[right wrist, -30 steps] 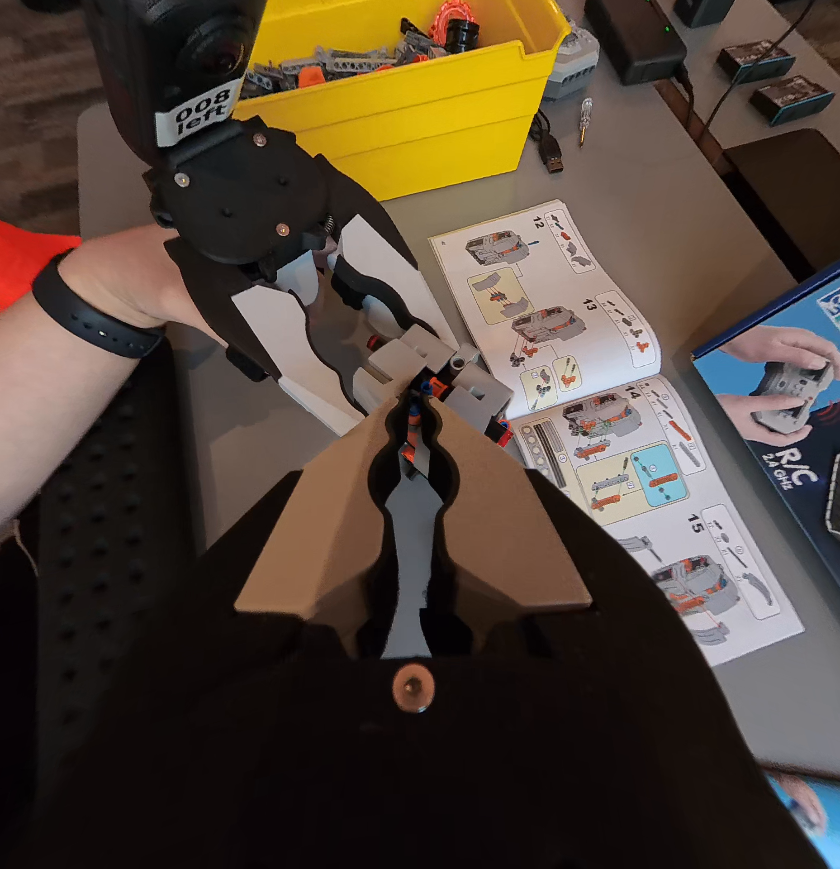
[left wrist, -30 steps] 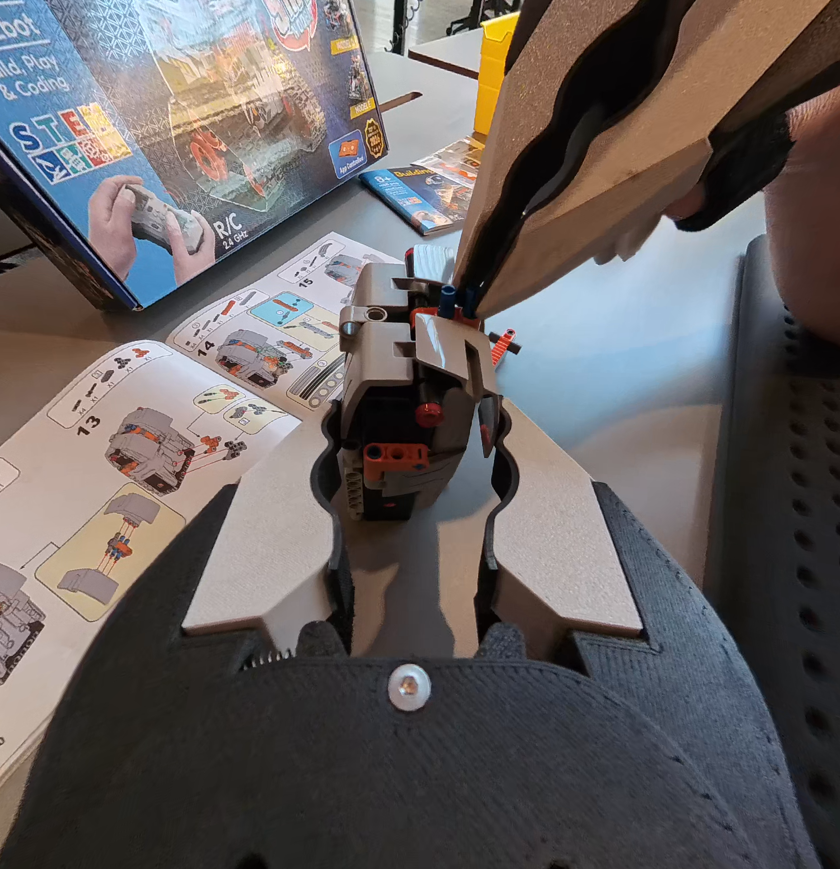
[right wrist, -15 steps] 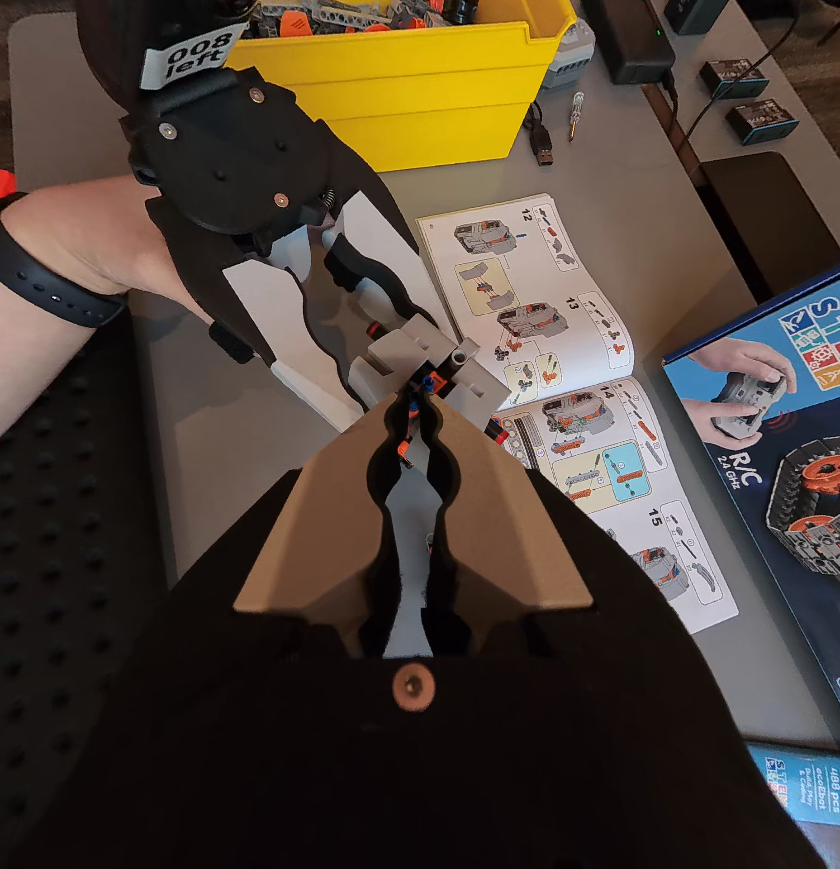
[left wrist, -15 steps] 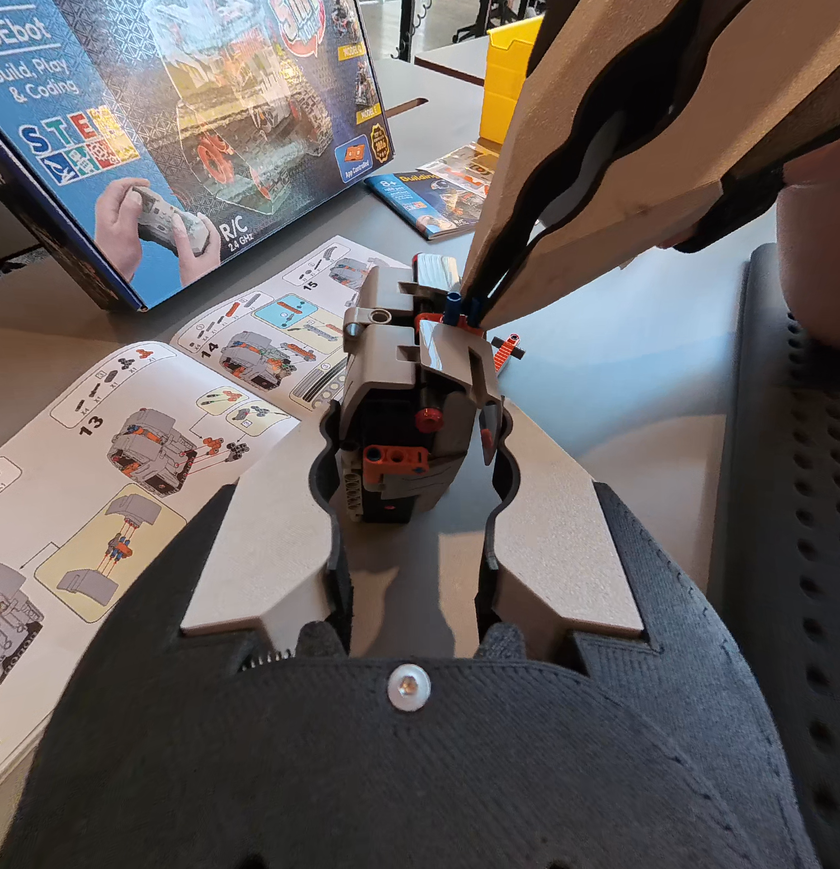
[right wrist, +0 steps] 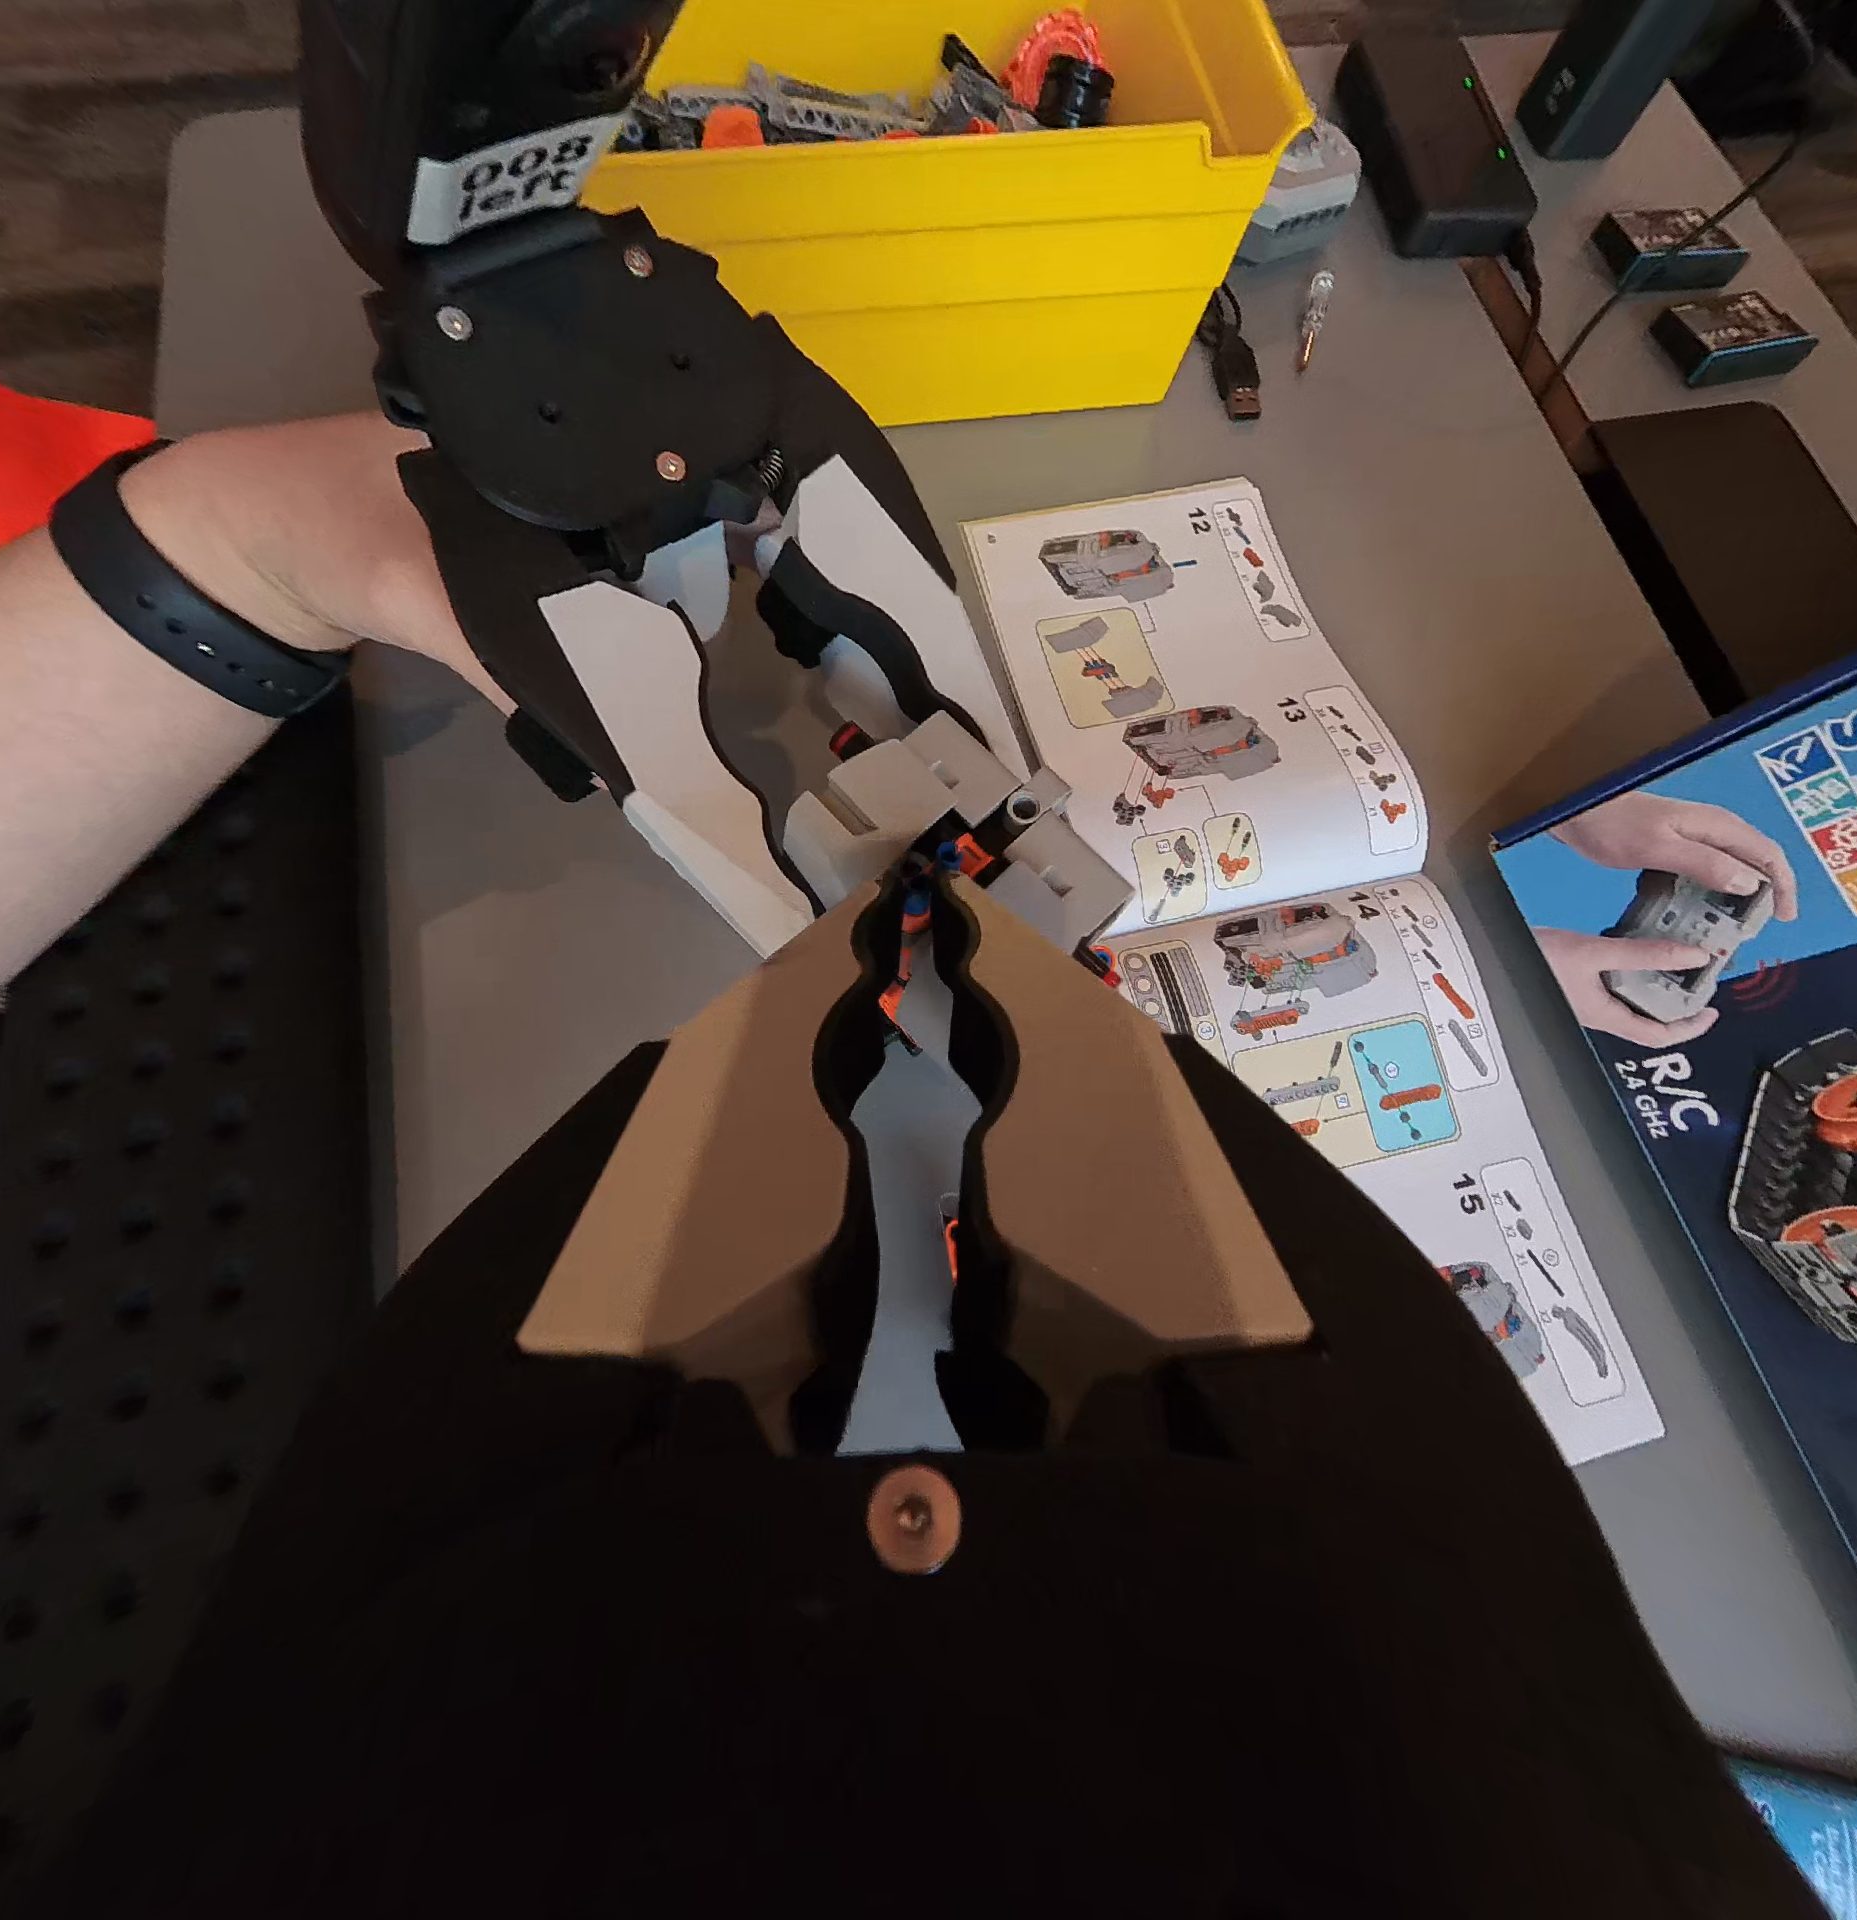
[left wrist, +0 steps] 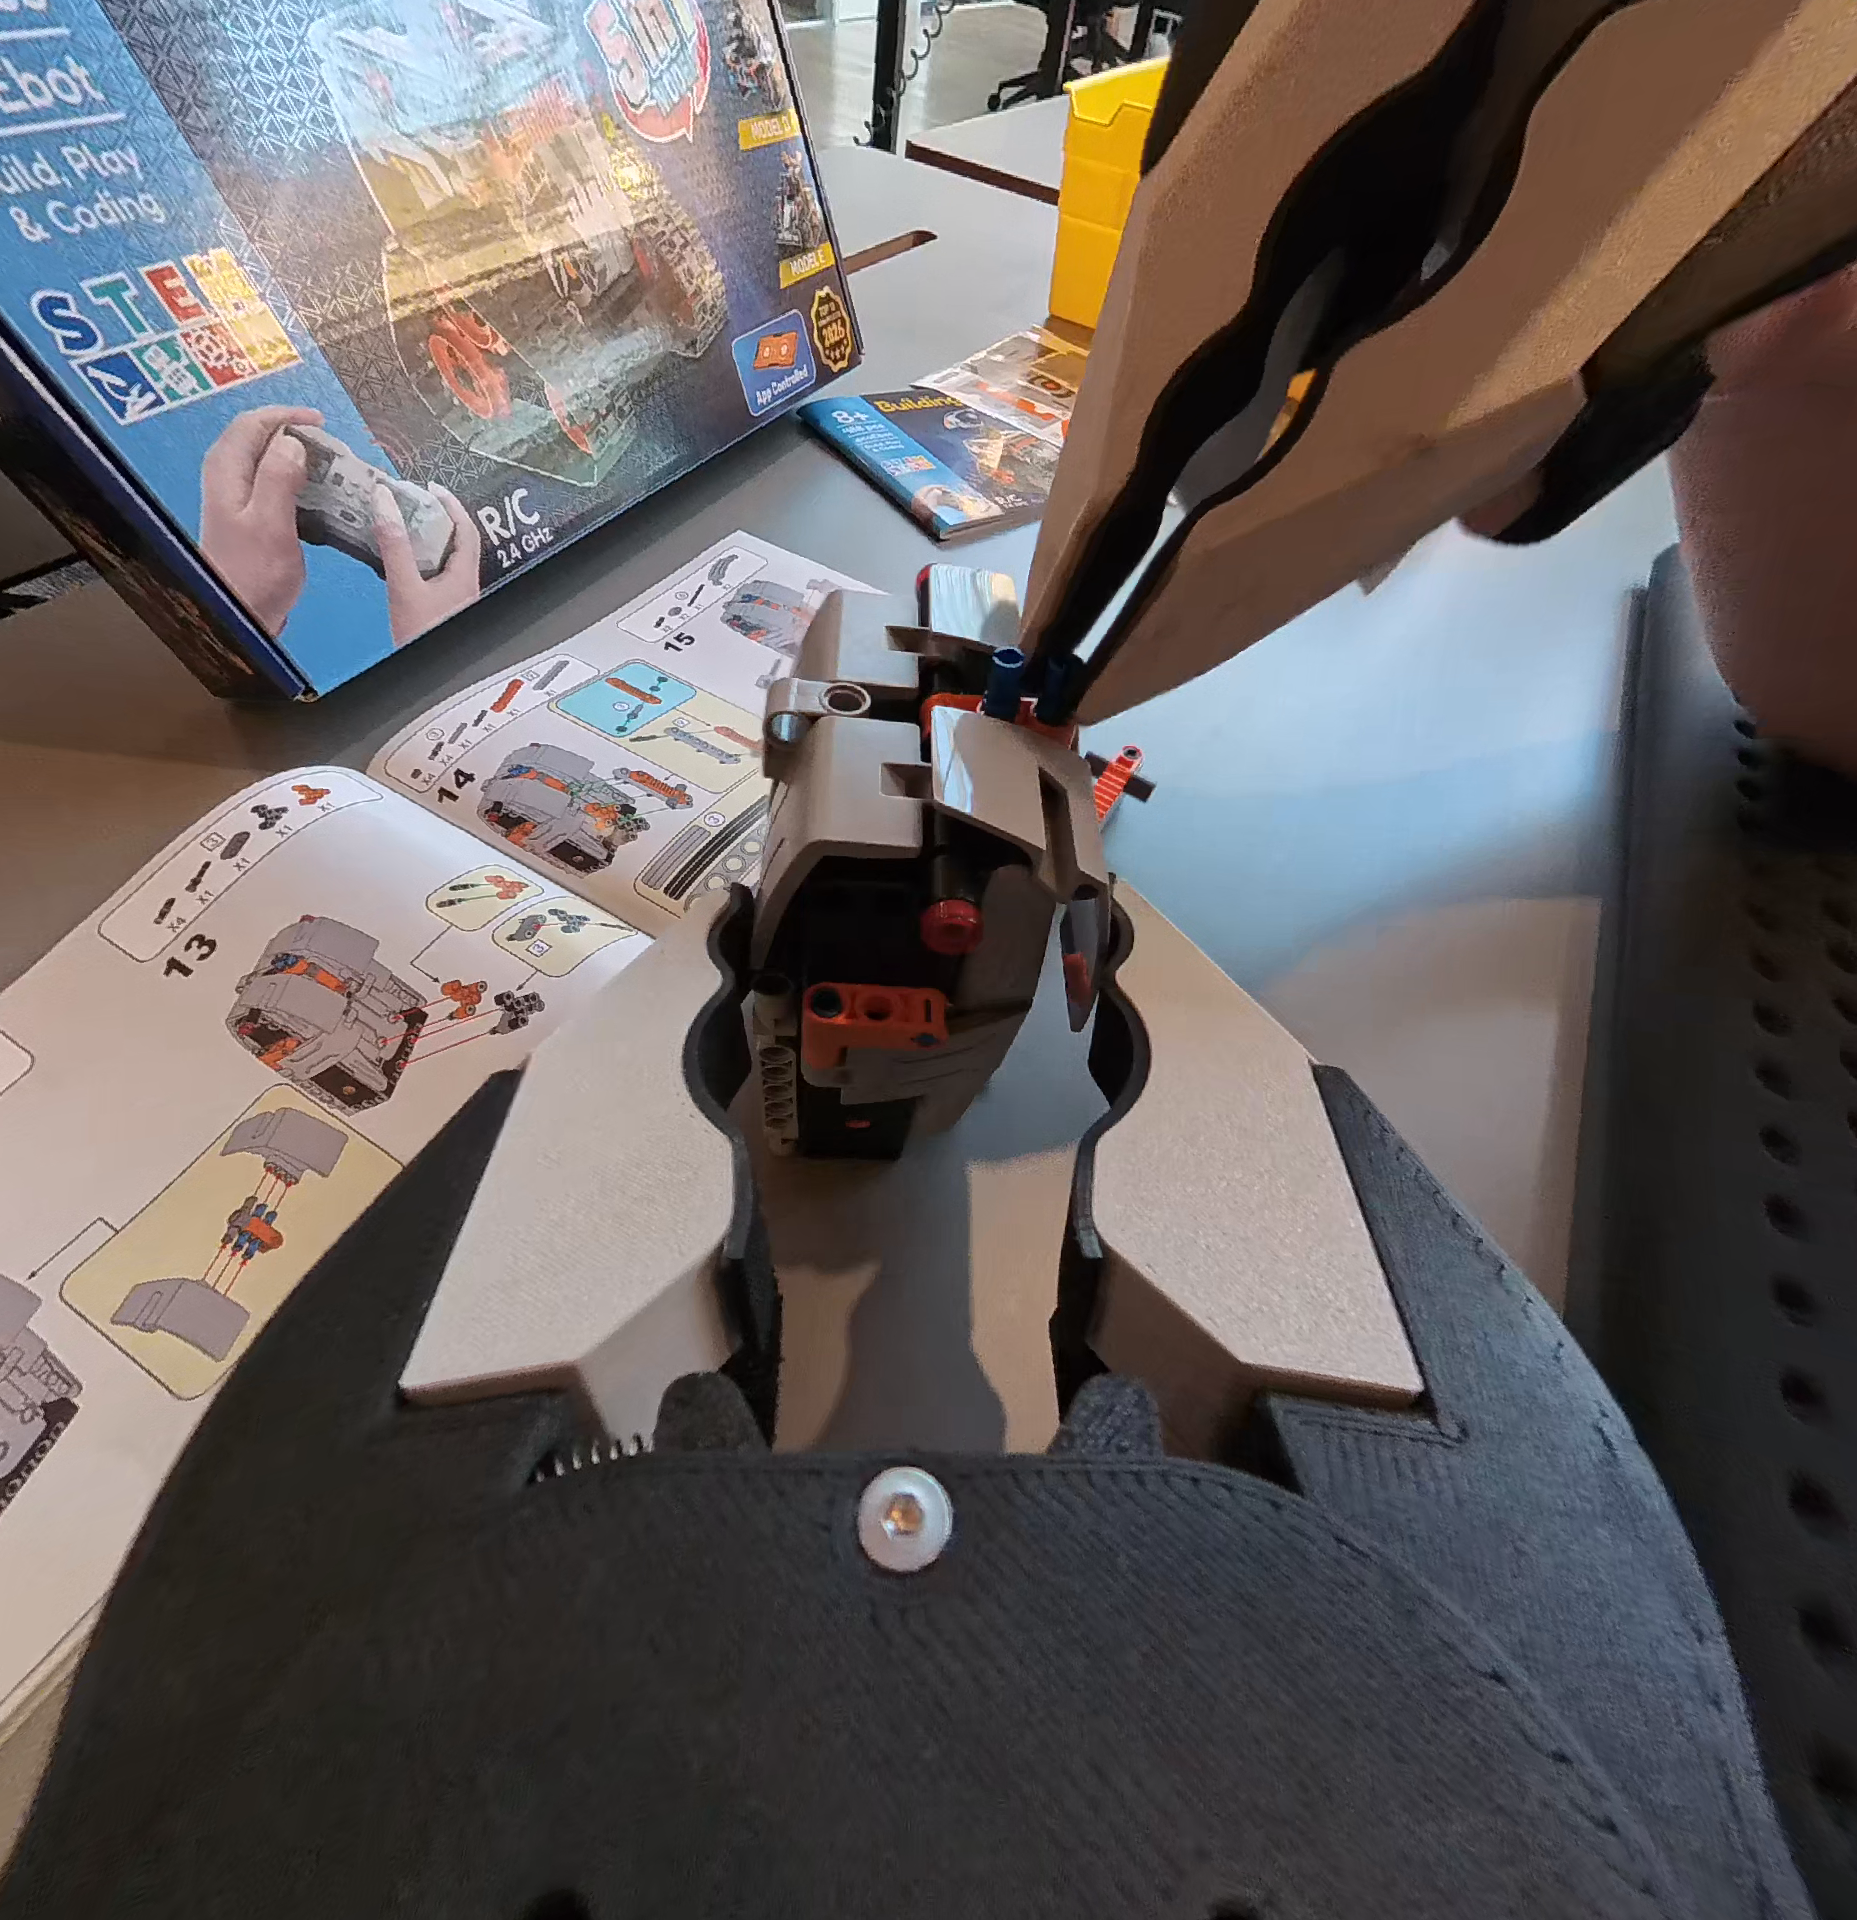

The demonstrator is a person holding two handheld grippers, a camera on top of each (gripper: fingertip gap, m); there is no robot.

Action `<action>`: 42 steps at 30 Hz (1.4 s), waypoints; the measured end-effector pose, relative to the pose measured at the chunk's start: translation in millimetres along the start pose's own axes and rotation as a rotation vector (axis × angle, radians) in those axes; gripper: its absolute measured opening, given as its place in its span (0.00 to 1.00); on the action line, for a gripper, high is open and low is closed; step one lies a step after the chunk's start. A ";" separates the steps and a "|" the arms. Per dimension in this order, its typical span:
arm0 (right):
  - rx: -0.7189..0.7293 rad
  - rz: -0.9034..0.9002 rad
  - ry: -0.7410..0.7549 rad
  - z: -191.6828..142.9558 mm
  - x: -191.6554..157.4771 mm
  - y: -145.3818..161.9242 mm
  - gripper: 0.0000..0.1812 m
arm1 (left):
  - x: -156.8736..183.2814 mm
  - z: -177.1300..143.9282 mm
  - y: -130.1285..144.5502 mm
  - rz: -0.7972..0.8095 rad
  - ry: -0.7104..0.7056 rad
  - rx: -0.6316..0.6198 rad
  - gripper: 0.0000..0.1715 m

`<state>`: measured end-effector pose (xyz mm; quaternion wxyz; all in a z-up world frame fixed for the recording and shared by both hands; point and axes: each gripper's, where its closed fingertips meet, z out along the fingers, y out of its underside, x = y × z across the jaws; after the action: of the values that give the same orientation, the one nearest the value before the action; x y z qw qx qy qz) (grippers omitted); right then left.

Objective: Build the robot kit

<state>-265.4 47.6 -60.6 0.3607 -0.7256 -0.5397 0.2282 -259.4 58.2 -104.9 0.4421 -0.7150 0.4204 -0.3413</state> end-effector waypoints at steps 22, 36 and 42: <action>-0.485 -0.806 -0.216 -4.9 -2.7 -1.3 0.01 | -2.9 -0.8 0.5 0.006 -0.011 -0.004 0.38; -0.526 -0.928 -0.203 -1.4 6.3 5.1 0.01 | -3.0 0.0 0.6 0.010 -0.006 -0.004 0.38; -0.530 -0.542 -0.175 -10.1 8.7 -9.3 0.04 | -3.8 1.6 -0.5 -0.018 -0.036 -0.004 0.38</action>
<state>-261.2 54.5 -46.5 0.1606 -0.6025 -0.7808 0.0384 -259.5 62.4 -105.5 0.4452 -0.7255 0.4067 -0.3316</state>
